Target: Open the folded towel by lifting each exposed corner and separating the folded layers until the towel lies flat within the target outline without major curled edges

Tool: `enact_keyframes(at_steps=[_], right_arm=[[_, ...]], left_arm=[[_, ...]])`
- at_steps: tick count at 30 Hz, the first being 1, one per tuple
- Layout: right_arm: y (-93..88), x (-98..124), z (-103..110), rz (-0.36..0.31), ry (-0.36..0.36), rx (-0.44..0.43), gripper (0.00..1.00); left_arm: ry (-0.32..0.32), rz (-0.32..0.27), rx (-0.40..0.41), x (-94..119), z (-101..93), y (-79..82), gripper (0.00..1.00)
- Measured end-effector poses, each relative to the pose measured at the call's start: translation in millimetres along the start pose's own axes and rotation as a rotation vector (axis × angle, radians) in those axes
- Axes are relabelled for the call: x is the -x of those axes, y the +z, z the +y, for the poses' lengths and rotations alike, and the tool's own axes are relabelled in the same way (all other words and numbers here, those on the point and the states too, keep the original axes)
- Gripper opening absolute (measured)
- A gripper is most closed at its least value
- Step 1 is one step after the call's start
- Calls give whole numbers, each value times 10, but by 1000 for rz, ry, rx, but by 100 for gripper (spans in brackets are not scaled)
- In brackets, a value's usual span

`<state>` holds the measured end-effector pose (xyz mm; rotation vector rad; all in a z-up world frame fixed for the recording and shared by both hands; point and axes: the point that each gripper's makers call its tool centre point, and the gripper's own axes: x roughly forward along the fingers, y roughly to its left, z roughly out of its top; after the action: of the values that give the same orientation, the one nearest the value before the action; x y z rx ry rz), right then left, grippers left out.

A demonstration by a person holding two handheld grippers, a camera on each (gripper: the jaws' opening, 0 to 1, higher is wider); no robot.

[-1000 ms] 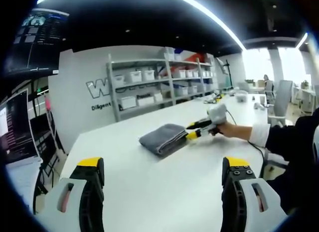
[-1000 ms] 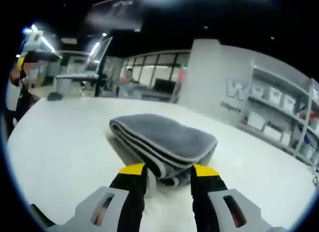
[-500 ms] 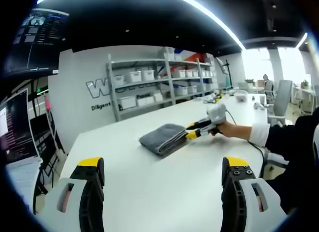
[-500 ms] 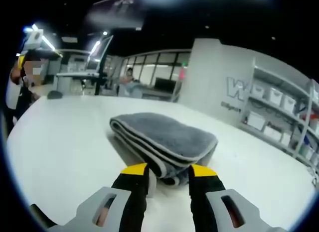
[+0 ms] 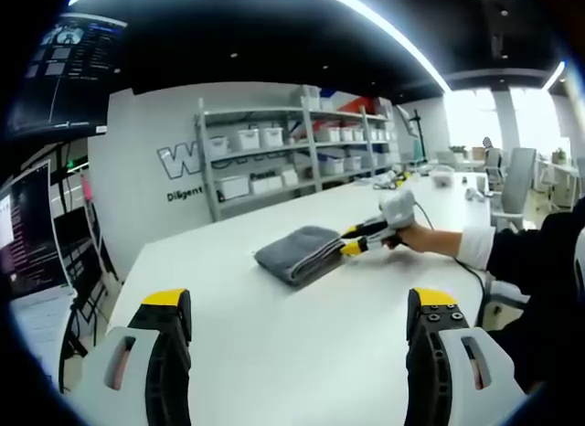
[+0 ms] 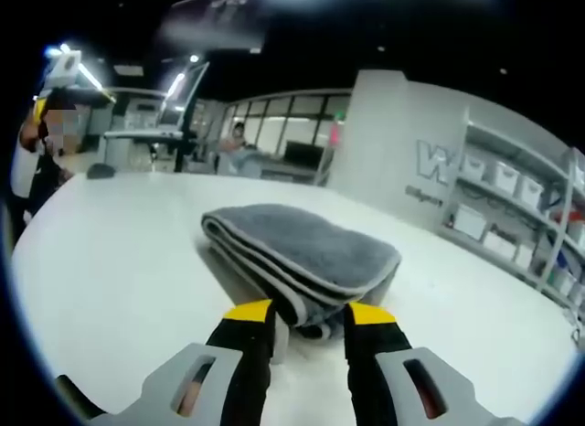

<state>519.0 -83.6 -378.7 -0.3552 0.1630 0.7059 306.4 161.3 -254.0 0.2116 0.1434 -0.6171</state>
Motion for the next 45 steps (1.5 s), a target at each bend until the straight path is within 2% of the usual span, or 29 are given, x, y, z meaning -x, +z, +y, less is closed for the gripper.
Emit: enact_keyframes(at_steps=[4, 7, 10, 29, 45], right_arm=[[0, -2, -5, 1, -2, 2, 25], [0, 8, -27, 0, -12, 7, 21], [-4, 14, -39, -1, -12, -13, 21], [-11, 19, -47, 1, -24, -6, 19], [-64, -14, -63, 34, -28, -6, 17]], left_arm=[[1, 0, 1, 3, 8, 0, 96], [2, 0, -1, 5, 14, 0, 96], [2, -1, -2, 11, 11, 0, 96], [3, 0, -8, 17, 5, -10, 96], [0, 1, -10, 6, 11, 2, 95]])
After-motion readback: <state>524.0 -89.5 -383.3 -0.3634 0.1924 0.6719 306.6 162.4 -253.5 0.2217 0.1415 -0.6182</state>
